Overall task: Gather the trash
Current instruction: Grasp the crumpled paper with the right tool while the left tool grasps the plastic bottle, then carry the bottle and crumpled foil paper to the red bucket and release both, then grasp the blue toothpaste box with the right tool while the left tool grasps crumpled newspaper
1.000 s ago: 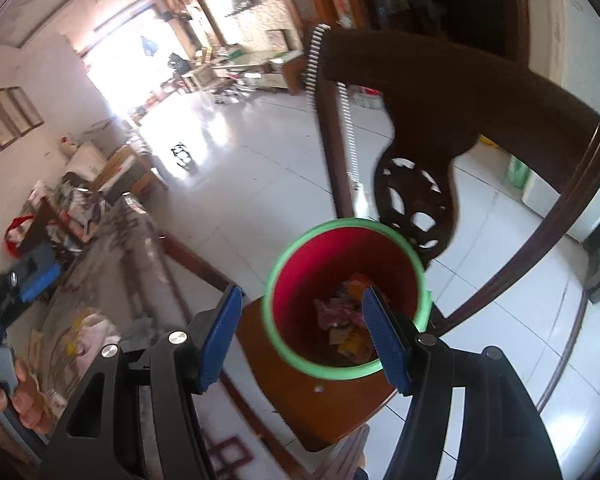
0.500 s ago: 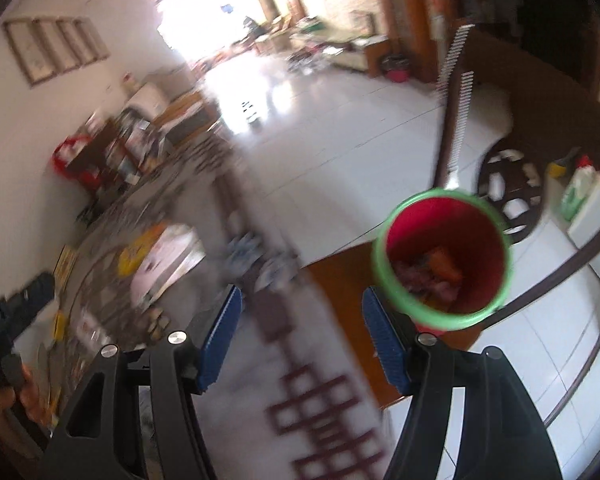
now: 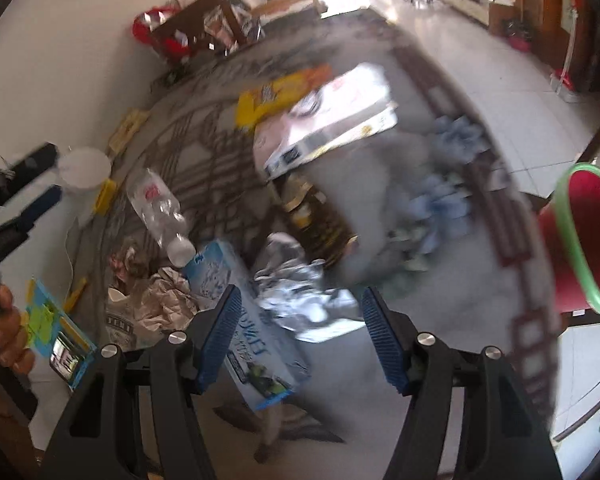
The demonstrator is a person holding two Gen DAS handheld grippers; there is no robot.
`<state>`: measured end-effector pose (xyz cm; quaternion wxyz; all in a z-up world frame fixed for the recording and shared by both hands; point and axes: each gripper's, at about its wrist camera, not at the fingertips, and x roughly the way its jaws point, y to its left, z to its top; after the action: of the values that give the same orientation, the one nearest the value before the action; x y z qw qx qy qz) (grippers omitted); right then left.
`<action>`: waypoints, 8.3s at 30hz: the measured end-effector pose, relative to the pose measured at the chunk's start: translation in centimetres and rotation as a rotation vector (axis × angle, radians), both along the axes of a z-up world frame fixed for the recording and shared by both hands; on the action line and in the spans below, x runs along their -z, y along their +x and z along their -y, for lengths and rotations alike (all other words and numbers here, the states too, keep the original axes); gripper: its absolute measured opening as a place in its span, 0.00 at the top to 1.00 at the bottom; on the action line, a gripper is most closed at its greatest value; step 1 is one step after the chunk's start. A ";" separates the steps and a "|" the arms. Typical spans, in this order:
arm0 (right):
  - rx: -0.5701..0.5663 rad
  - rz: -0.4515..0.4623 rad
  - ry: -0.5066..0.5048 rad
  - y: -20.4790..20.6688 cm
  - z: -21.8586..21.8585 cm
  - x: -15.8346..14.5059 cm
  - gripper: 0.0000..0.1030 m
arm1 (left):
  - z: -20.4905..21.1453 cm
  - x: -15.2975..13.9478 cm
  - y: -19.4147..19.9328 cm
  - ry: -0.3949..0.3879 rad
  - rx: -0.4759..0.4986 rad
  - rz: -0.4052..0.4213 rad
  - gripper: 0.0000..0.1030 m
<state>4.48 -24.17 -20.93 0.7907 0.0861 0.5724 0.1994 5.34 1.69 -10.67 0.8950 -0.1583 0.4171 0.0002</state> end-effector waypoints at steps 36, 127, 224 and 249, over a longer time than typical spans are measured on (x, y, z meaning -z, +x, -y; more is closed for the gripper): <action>0.022 0.065 0.029 -0.1 -1.0 -3.6 0.67 | -5.9 14.5 7.8 -0.149 -0.275 -0.331 0.45; 0.379 0.197 0.061 -5.5 15.9 -8.0 0.67 | 18.6 -0.1 2.9 0.008 0.339 0.024 0.48; -0.163 0.062 -0.052 -2.9 -2.1 -1.9 0.44 | 1.4 0.5 -0.9 0.094 0.053 -0.015 0.17; 0.081 0.118 -0.142 -3.2 0.7 -1.9 0.51 | 5.3 11.4 -2.5 -0.042 0.303 -0.277 0.18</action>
<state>1.25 -24.84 -18.99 0.8346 0.0410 0.5335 0.1311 2.82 -3.64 -22.08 0.8153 -0.1107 0.5553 -0.1212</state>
